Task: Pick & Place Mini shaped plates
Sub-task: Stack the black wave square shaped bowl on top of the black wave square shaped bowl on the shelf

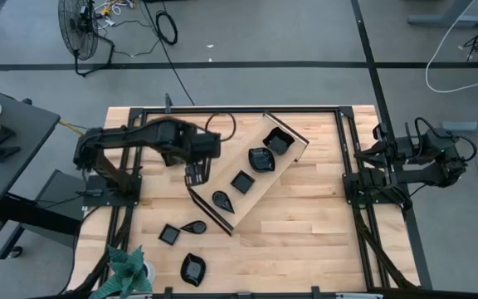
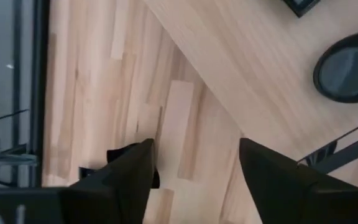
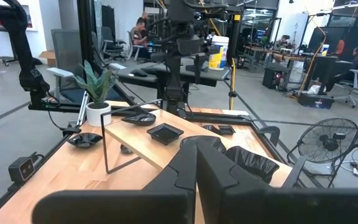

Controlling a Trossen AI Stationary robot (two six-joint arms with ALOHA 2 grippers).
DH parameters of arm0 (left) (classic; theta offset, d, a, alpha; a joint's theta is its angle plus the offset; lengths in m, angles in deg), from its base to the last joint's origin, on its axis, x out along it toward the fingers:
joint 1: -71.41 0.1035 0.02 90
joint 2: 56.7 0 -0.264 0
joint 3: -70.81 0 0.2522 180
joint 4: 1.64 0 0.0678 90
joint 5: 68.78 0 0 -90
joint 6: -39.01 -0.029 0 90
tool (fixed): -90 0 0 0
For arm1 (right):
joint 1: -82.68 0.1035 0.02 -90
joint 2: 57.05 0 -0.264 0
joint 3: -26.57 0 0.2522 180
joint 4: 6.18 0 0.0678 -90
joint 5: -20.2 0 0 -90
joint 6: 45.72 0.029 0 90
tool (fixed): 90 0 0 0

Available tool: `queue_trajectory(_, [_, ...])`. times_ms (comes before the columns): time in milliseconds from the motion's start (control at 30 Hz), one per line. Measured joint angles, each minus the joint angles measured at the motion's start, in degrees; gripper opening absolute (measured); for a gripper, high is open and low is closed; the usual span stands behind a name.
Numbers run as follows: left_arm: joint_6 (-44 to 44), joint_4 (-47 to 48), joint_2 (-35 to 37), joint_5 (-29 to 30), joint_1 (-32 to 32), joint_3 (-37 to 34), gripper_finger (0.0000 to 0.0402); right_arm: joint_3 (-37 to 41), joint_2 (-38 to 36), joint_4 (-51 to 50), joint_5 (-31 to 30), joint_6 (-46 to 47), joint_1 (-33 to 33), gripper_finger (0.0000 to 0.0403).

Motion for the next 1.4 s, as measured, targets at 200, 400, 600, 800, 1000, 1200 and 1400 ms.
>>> queue_trajectory(200, [-5.0,-2.8,0.1,-0.7,4.3,-1.4,0.0254,0.0,0.0,0.0,0.0,0.0,0.0,0.001])
queue_trajectory(400, [-6.0,-9.1,2.1,-2.3,8.9,-9.6,0.0254,0.0,0.0,0.0,0.0,0.0,0.0,0.001])
queue_trajectory(600, [0.1,-10.2,2.3,-3.8,15.3,-15.1,0.0254,0.0,0.0,0.0,0.0,0.0,0.0,0.001])
queue_trajectory(800, [9.3,-10.5,2.3,-6.0,21.2,-18.1,0.0254,0.0,0.0,0.0,0.0,0.0,0.0,0.001])
queue_trajectory(1000, [19.8,-10.6,2.3,-9.3,24.7,-22.7,0.0254,0.0,0.0,0.0,0.0,0.0,0.0,0.001])
queue_trajectory(1200, [26.0,-13.4,2.3,-9.4,24.8,-27.8,0.0254,0.0,0.0,0.0,0.0,0.0,0.0,0.001])
queue_trajectory(1400, [24.5,-14.5,2.3,-9.5,25.6,-31.3,0.0254,0.0,0.0,0.0,0.0,0.0,0.0,0.001])
